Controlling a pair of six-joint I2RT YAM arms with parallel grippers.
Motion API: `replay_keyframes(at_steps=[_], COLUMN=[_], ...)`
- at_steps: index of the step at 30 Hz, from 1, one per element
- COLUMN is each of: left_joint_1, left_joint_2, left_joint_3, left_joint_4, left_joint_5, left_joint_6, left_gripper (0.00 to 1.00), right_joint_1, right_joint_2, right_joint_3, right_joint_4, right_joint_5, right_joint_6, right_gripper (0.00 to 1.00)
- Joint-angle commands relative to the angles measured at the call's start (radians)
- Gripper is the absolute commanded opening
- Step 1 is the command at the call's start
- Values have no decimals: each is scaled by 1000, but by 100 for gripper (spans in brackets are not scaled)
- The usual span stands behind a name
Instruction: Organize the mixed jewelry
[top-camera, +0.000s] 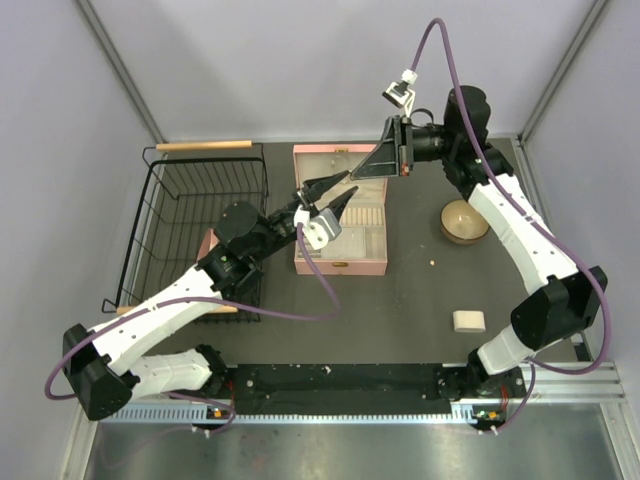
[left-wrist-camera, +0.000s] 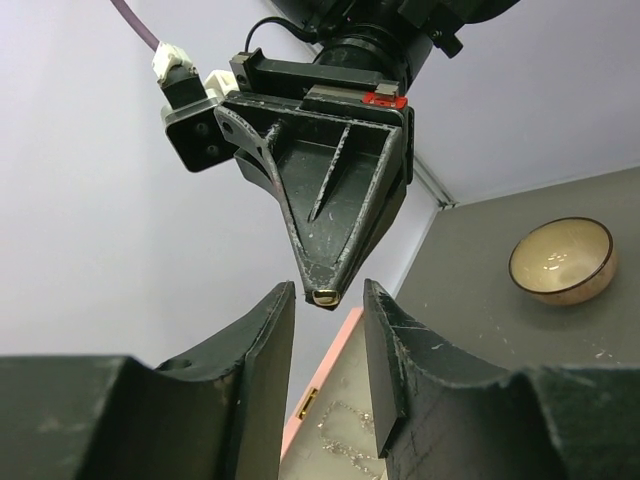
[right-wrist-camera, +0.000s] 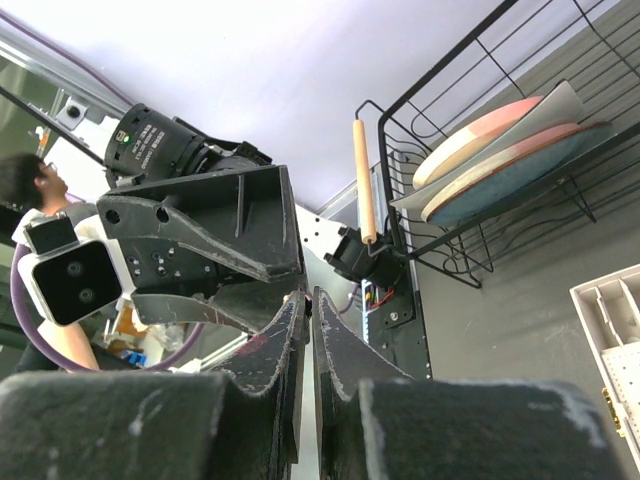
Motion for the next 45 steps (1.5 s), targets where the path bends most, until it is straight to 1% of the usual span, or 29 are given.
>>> replay_keyframes(at_steps=[1,16,24,33,45], left_joint_1=[-3,-5,-5,-6,-12], left_joint_2=[-10,-4,-5,1,1], left_joint_3=[38,33,20,18,6], left_joint_4=[62,65,62,65,59], left_joint_5=[4,4,6,17,23], left_joint_6=[14,11,5,3,5], left_gripper=[39,32,26,25,11], right_joint_1=[15,15,16,21,21], right_joint_2=[-44,-61,-66,-63,-66], right_joint_3=[2,-9,-7,-2,-2], right_joint_4=[30,29,30,32,32], right_joint_5=[1,3,3,3,-2], right_joint_6=[-8,-11,-11,-9,-6], right_gripper=[5,5,5,5,5])
